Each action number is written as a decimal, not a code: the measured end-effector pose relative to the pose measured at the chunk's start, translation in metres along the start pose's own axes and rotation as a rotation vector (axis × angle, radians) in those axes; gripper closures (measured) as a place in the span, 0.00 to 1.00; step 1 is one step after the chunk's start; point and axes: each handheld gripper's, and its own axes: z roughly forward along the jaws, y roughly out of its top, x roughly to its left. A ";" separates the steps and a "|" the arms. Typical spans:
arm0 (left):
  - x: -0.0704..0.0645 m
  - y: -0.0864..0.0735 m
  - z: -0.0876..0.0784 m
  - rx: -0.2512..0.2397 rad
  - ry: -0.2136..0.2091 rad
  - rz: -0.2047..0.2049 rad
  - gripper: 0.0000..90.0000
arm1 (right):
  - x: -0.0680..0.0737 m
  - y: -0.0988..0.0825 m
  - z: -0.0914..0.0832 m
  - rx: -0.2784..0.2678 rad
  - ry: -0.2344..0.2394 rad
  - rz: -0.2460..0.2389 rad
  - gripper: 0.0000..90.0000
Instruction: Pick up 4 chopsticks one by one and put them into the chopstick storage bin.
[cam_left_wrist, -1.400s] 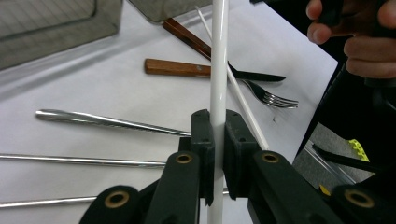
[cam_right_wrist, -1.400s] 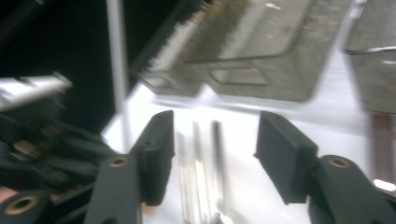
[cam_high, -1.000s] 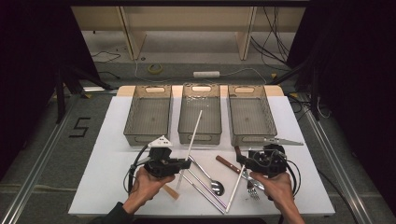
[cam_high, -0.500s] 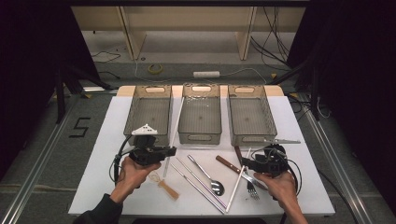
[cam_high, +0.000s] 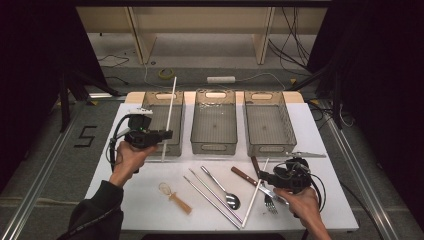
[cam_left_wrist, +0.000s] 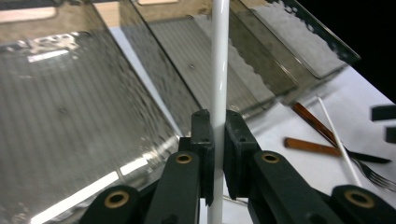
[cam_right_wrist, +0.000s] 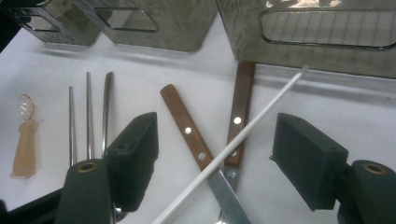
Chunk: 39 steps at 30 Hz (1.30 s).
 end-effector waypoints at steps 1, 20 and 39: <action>0.003 0.003 0.001 -0.005 0.008 -0.002 0.93 | 0.000 0.000 0.000 0.000 0.000 0.000 0.36; 0.074 0.034 0.032 0.016 0.208 -0.116 0.93 | 0.002 -0.002 0.002 0.018 -0.005 -0.015 0.35; 0.092 0.022 0.057 0.112 0.267 -0.163 0.84 | 0.003 -0.002 0.004 0.030 0.002 -0.028 0.35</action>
